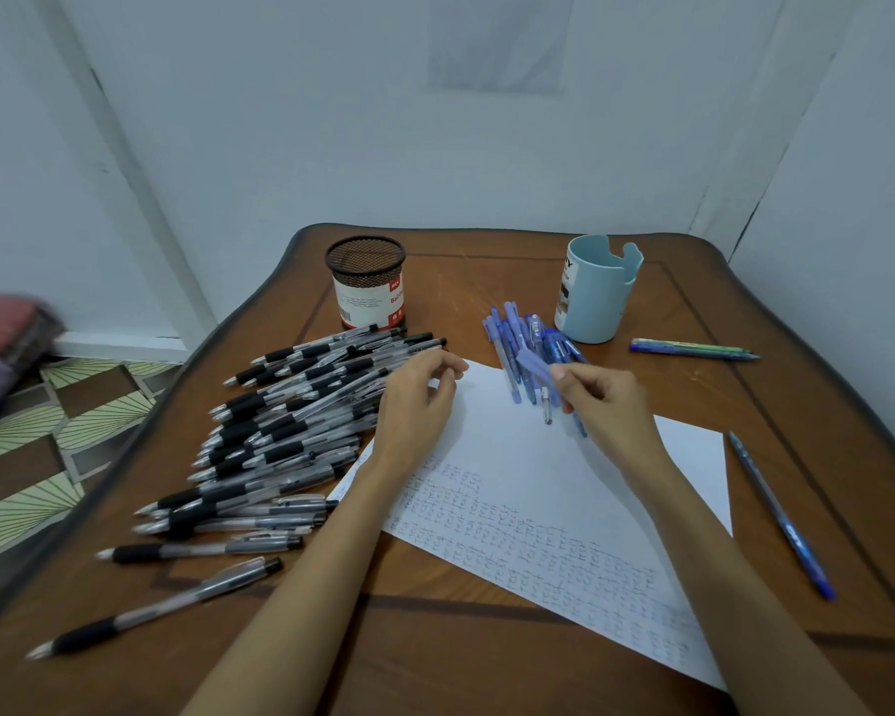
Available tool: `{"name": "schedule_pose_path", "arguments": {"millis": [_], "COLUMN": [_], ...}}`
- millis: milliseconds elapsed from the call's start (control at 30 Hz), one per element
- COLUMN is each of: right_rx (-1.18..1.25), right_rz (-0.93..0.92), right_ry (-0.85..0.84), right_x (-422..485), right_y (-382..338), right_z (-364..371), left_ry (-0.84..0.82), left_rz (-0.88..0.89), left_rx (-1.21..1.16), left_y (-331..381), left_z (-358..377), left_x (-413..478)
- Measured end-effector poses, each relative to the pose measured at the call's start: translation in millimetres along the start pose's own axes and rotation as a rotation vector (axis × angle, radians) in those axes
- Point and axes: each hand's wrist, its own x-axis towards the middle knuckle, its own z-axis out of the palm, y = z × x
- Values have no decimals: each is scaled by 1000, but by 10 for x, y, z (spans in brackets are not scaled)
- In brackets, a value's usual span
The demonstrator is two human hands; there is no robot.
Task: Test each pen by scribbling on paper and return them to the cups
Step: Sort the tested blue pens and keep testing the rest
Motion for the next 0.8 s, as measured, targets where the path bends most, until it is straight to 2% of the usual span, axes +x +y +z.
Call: {"name": "schedule_pose_path", "arguments": {"millis": [200,367,633,700,800], "right_rx": [-56,-310,-397,-460,-597], "right_rz": [32,7,138,173,184], "right_ry": [-140,40,116,72,-105], "right_x": [-27,-38,5,16,6], "right_y": [-21,6,28,42,12], "right_z": [64,150,147,141,56], "left_ry": [-8,-17,-22,-24,-25], "left_rz": [1,-3,2,5,8], "left_rx": [9,13,19,20,25], "left_y": [-6,-1,13,11,8], "left_z": [0,-2,-5,-6,-2], "left_x": [-4,-4,-8,-6,1]}}
